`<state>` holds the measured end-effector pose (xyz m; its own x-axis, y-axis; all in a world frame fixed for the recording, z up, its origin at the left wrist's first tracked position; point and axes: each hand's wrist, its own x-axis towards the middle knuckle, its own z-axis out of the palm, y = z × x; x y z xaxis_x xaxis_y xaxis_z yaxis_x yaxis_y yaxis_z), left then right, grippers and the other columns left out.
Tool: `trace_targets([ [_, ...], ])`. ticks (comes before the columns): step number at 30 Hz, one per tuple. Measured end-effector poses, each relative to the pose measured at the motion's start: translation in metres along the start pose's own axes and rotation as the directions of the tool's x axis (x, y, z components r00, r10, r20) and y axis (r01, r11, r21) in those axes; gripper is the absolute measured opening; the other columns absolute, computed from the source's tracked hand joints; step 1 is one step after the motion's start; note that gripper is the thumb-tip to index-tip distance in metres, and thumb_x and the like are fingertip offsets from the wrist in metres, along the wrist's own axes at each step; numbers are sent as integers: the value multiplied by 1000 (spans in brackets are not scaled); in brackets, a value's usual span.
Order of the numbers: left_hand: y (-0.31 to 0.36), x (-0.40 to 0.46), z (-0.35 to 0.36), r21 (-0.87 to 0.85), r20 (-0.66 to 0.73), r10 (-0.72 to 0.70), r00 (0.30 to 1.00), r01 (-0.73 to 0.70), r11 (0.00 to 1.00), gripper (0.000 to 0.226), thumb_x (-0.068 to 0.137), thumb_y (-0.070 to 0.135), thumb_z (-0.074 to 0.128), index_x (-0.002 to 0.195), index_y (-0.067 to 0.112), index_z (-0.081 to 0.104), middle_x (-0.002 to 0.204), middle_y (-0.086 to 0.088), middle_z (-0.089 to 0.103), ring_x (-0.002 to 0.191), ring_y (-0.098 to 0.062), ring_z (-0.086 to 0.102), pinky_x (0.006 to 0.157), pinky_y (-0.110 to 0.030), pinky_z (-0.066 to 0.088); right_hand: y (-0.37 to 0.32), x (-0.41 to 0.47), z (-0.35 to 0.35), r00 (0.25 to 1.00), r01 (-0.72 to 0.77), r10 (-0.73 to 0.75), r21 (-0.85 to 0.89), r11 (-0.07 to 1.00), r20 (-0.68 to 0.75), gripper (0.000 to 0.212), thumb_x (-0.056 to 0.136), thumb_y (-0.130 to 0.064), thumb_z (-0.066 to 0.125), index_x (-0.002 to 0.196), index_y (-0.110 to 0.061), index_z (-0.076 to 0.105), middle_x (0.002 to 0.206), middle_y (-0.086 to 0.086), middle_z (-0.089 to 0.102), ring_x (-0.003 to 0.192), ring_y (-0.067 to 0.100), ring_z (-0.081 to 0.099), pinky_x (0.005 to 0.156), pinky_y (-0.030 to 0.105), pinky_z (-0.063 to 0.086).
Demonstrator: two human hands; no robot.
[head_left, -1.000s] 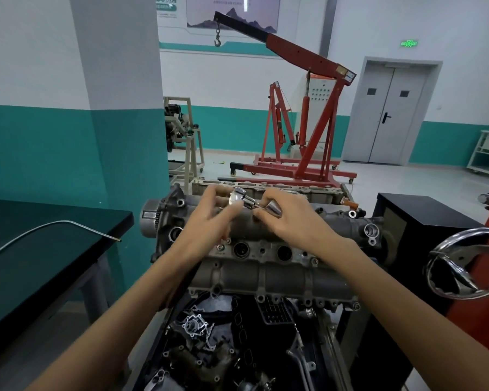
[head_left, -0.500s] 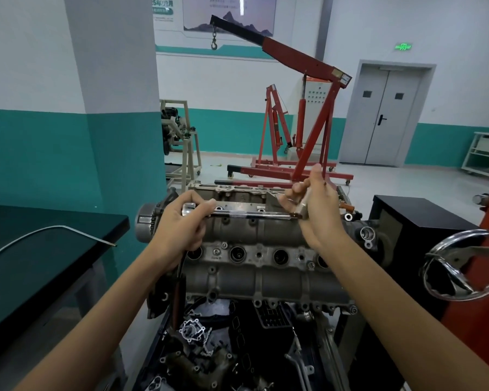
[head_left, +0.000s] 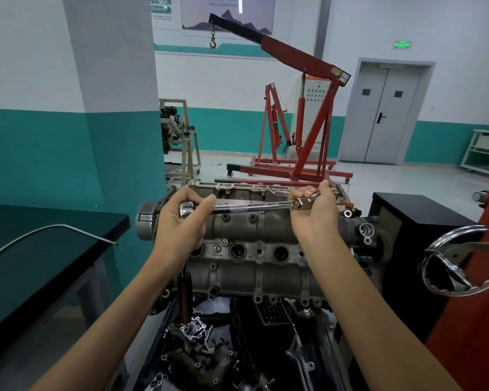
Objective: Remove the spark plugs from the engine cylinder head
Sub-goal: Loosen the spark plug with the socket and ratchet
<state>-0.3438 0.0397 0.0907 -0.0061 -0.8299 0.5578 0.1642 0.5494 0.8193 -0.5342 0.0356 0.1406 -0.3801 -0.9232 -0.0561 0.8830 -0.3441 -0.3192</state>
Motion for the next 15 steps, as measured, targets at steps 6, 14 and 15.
trace_targets([
  [6, 14, -9, 9, 239, -58, 192, 980, -173, 955, 24, 84, 39, 62, 69, 29, 46, 53, 8, 41, 50, -13, 35, 49, -30, 28, -3, -10, 2, 999, 49, -47, 74, 996, -18, 15, 99, -15, 39, 85, -12, 41, 45, -5, 37, 33, 5, 34, 35, 17, 34],
  [14, 34, -21, 20, 410, 87, 443, 892, -438, 800, 23, 86, 27, 61, 72, 32, 44, 68, 2, 58, 67, -4, 52, 66, -12, 38, -10, -17, 4, 999, 32, -28, 84, 996, -46, 27, 98, -11, 39, 72, -13, 38, 50, -5, 35, 36, 5, 30, 35, 17, 31],
  [15, 35, -22, 20, 416, 113, 458, 882, -460, 784, 25, 86, 23, 63, 72, 32, 44, 68, 0, 59, 66, -5, 52, 65, -13, 39, -10, -18, 4, 998, 19, -15, 72, 997, -54, 26, 98, -10, 38, 72, -13, 37, 49, -5, 34, 36, 5, 29, 35, 17, 30],
])
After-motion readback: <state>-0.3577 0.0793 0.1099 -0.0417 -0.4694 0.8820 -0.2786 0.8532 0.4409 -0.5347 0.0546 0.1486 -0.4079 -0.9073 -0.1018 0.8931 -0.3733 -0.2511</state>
